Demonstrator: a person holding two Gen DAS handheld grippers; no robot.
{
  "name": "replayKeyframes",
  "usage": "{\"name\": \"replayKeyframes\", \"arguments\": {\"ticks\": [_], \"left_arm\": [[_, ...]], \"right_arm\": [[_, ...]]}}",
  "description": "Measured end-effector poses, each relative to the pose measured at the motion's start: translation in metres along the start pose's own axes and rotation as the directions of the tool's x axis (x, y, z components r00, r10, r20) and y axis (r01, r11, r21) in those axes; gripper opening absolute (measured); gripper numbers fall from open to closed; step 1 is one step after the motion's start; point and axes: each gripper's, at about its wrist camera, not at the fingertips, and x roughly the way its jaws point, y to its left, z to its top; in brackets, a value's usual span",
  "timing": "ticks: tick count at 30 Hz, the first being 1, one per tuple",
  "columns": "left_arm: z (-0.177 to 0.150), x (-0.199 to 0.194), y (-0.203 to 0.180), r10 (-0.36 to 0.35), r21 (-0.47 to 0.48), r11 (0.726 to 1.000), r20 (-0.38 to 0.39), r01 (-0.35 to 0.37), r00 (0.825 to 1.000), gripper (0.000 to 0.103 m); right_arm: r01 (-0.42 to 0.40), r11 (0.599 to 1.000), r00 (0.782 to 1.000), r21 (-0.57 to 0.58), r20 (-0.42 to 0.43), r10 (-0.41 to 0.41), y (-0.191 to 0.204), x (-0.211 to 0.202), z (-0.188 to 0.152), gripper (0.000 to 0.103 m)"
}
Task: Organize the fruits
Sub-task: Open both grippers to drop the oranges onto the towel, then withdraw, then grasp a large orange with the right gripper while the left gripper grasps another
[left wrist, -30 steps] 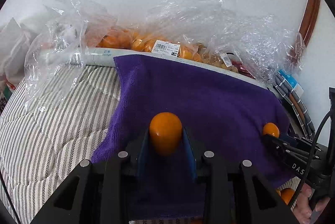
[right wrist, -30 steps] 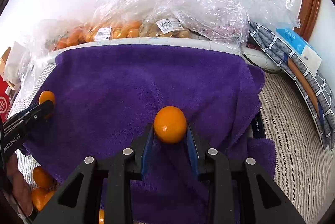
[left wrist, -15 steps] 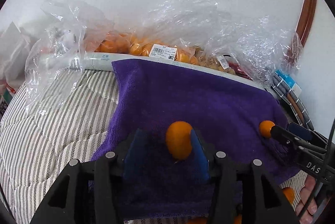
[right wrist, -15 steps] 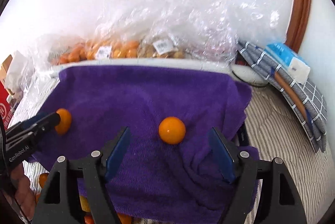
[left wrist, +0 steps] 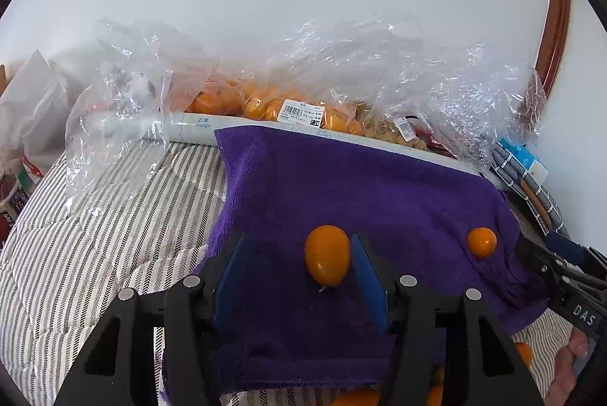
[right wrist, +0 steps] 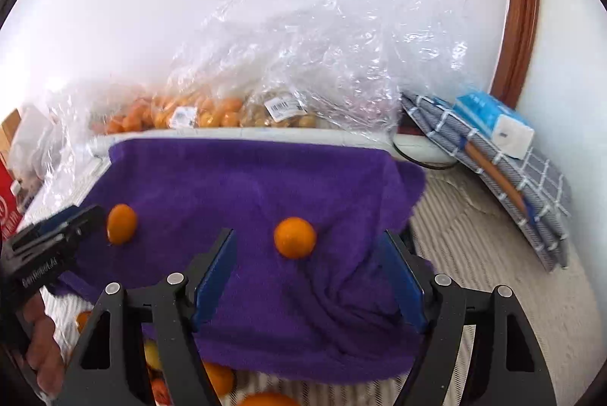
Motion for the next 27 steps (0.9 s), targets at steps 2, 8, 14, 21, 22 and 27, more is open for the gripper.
{"name": "replayKeyframes", "arguments": {"ticks": [2, 8, 14, 21, 22, 27], "left_arm": [[-0.001, -0.005, -0.002, -0.009, -0.004, 1.0, 0.012, 0.009, 1.0, 0.054], [-0.003, -0.026, -0.005, -0.017, -0.008, 1.0, 0.04, 0.017, 0.999, 0.054], [-0.006, -0.053, -0.003, -0.016, -0.012, 1.0, 0.064, 0.017, 0.998, 0.057], [-0.032, -0.077, 0.014, -0.027, -0.059, 0.998, -0.003, 0.027, 1.0, 0.057], [-0.036, -0.078, 0.015, -0.027, -0.058, 0.998, -0.015, 0.026, 1.0, 0.057], [-0.052, -0.085, 0.015, 0.0, -0.03, 1.0, -0.056, -0.002, 0.998, 0.057]], "right_arm": [[0.004, 1.0, 1.0, -0.005, -0.025, -0.004, -0.004, -0.007, -0.004, 0.076], [0.029, 0.999, 0.997, 0.013, -0.075, -0.028, -0.016, -0.034, -0.029, 0.073], [0.021, 1.0, 0.993, -0.002, -0.113, -0.021, -0.012, -0.06, -0.063, 0.066], [-0.006, 0.999, 0.99, -0.032, -0.138, 0.002, 0.0, -0.068, -0.091, 0.059], [-0.011, 0.999, 0.99, -0.033, -0.139, 0.006, 0.001, -0.067, -0.095, 0.059], [-0.02, 0.999, 0.988, -0.028, -0.154, 0.016, 0.003, -0.064, -0.106, 0.057]]}}
